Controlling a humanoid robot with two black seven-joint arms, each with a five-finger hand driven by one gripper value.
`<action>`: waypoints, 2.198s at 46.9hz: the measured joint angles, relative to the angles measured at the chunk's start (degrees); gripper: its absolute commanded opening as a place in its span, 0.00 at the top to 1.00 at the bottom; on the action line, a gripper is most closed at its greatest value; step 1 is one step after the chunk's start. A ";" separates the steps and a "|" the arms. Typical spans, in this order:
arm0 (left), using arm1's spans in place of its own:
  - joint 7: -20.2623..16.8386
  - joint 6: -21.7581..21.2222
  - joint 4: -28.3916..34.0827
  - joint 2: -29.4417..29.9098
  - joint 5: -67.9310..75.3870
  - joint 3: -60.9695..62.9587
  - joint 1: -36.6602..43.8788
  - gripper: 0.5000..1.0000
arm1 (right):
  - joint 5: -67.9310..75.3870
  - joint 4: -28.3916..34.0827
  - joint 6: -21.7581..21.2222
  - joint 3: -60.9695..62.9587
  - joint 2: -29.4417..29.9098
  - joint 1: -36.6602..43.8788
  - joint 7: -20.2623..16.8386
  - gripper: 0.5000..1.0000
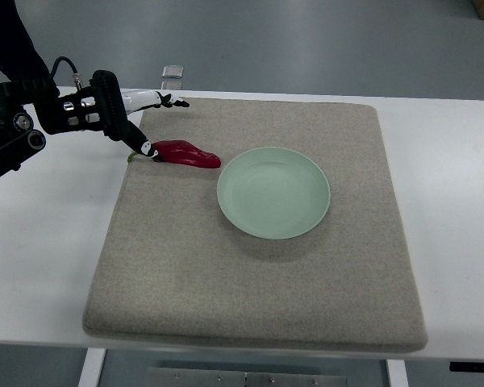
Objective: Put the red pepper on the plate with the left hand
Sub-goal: 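Lower the left hand over the red pepper and close fingers around it, then lift the red pepper up with the left hand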
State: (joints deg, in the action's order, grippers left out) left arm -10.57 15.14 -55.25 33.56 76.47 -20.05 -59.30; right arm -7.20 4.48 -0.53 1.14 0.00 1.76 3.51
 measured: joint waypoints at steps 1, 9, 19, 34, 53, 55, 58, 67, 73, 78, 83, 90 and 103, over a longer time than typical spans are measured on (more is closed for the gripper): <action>0.01 -0.03 0.13 -0.46 0.10 0.31 0.00 0.02 | 0.00 0.00 0.00 0.00 0.00 0.01 0.00 0.14; 0.05 -0.17 2.03 -3.50 0.58 1.41 0.00 0.02 | 0.00 0.00 0.00 0.00 0.00 -0.01 0.00 0.14; 0.11 -0.19 5.13 -6.21 2.07 1.51 0.10 0.03 | 0.00 0.00 0.00 0.00 0.00 -0.01 0.00 0.14; 0.11 -3.69 7.00 -8.01 7.90 1.51 0.15 0.09 | 0.00 0.00 0.00 0.00 0.00 0.00 0.00 0.14; 0.11 -4.60 6.91 -8.16 9.66 3.66 0.49 0.47 | 0.00 0.00 0.00 0.00 0.00 0.00 0.00 0.14; 0.11 -4.60 6.91 -8.16 9.66 3.69 0.48 0.54 | 0.00 0.00 0.00 0.00 0.00 0.00 0.00 0.14; 0.11 -4.59 6.91 -8.15 9.66 3.71 0.37 0.68 | 0.00 0.00 0.00 0.00 0.00 0.00 0.00 0.14; 0.17 -4.59 6.79 -7.99 9.75 3.74 0.05 0.81 | 0.00 0.00 0.00 0.00 0.00 0.00 0.00 0.14; 0.16 -4.73 6.66 -8.03 9.63 3.74 -0.02 0.89 | 0.00 0.00 0.00 0.00 0.00 0.00 0.00 0.14; 0.13 -4.76 6.53 -8.06 9.58 3.72 -0.02 1.00 | 0.00 0.00 0.00 0.00 0.00 0.00 0.00 0.14; 0.11 -4.76 6.47 -8.02 9.57 3.71 -0.05 1.00 | 0.00 0.00 0.00 0.00 0.00 0.00 0.00 0.14; 0.11 -4.95 6.29 -7.66 8.88 3.17 -0.79 1.00 | 0.00 0.00 0.00 0.00 0.00 0.00 0.00 0.14; 0.11 -5.17 5.69 -6.88 7.16 0.38 -2.64 1.00 | 0.00 0.00 0.00 0.00 0.00 0.00 0.00 0.14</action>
State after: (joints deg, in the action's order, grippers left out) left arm -10.45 9.96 -49.56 26.67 83.63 -19.68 -61.94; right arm -7.21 4.48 -0.53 1.14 0.00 1.76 3.52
